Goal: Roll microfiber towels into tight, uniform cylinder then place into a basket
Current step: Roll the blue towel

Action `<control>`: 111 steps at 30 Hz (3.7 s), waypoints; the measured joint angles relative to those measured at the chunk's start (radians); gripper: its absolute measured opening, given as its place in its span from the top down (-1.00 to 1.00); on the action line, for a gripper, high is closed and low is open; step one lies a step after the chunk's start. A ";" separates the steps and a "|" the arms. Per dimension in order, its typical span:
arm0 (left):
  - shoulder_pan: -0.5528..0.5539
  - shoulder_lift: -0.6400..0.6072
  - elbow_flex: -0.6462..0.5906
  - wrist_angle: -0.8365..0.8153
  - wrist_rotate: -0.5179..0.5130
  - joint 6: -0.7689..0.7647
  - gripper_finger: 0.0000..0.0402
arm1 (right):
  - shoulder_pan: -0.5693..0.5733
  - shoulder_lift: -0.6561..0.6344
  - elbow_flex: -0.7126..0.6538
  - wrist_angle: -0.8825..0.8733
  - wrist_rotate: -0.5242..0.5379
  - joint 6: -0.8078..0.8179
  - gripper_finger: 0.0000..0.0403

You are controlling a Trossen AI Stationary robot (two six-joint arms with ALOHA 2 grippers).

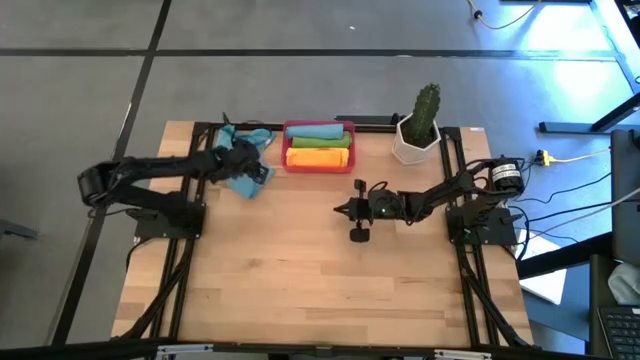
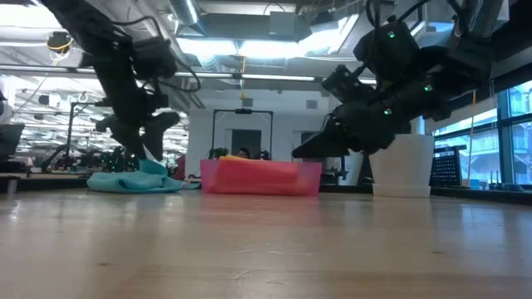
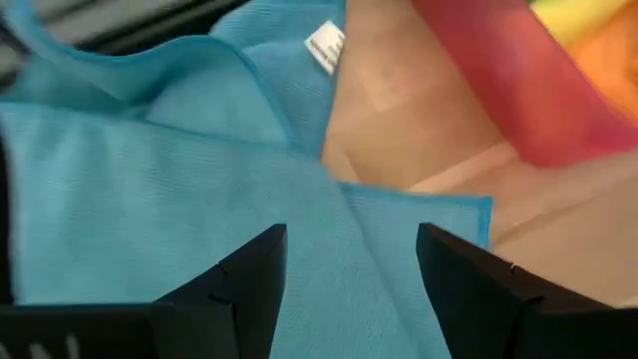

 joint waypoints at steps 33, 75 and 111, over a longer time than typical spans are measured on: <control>-0.014 0.340 0.183 -0.212 0.073 0.030 -0.06 | -0.078 0.000 0.020 0.015 -0.160 0.025 0.19; -0.403 0.133 0.429 -0.351 -0.003 0.047 1.00 | -0.078 0.000 0.020 0.037 -0.156 0.007 0.19; -0.856 0.633 0.224 0.850 0.019 0.085 0.69 | -0.113 0.064 0.020 0.149 -0.312 0.182 0.19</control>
